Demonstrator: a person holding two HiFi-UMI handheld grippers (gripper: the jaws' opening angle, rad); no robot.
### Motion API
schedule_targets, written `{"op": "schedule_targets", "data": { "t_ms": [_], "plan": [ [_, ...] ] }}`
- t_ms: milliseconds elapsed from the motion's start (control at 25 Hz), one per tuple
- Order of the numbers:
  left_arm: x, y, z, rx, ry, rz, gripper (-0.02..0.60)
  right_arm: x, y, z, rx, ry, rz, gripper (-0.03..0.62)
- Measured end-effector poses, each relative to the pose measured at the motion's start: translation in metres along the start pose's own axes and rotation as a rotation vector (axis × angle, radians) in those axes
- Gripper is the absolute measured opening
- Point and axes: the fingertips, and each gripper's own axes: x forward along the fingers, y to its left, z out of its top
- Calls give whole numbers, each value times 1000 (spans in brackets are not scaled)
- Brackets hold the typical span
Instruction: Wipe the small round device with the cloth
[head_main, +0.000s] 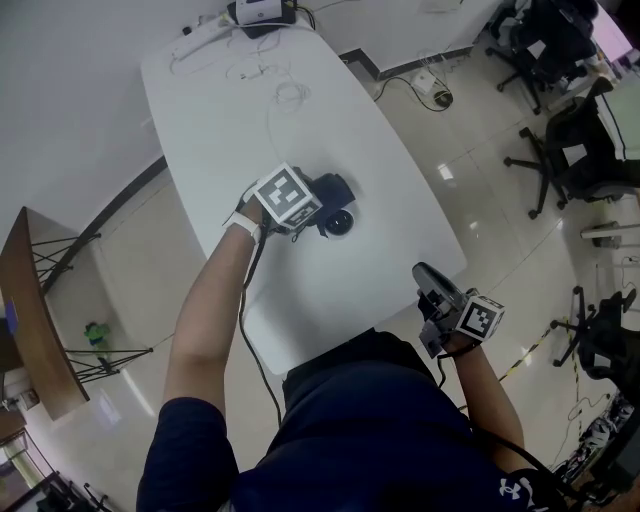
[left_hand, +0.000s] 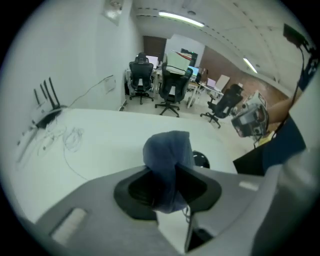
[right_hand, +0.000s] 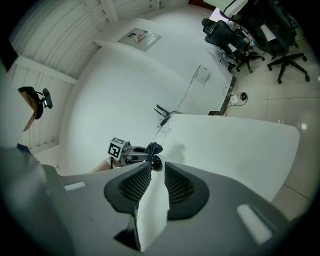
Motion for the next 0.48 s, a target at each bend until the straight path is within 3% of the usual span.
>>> {"op": "schedule_targets", "data": {
  "t_ms": [120,480],
  "plan": [
    [17,5,-10,-86,-1,-75,112,-6,-3,1,9,-14,-10,95],
    [55,14,-46,-98,118,-20,112,-5,-3,-2,32,-8,8,95]
  ]
}}
